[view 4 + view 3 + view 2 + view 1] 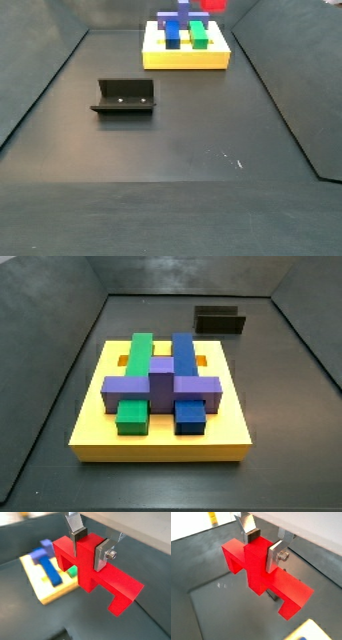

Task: Pick up the red object. Move up. Move to above the board. Insert the red object.
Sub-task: Move to above the board.

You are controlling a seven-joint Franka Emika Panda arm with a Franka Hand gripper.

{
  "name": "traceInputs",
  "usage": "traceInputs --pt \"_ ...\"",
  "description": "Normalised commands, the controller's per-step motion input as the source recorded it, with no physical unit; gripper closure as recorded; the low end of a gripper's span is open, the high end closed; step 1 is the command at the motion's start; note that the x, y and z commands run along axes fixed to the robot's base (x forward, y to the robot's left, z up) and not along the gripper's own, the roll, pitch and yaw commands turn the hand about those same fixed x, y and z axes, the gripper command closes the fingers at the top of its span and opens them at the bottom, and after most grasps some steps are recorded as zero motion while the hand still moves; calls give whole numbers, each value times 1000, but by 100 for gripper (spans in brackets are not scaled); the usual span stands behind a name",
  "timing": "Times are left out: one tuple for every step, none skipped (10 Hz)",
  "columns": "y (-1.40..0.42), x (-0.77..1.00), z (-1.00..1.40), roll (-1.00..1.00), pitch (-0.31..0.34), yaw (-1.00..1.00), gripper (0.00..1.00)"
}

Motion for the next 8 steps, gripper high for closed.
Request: traceInputs --pt "-1400 35 212 4 34 1000 100" --pt "-1400 43 221 8 40 1000 100" --pt "-1400 50 228 9 45 1000 100" --pt "-1400 75 232 8 55 1000 100" --pt "-1400 104 238 12 65 1000 100" --pt "-786 102 145 14 83 1000 100" --pt "-535 99 105 15 90 1000 100" --pt "-256 75 59 17 97 1000 100"
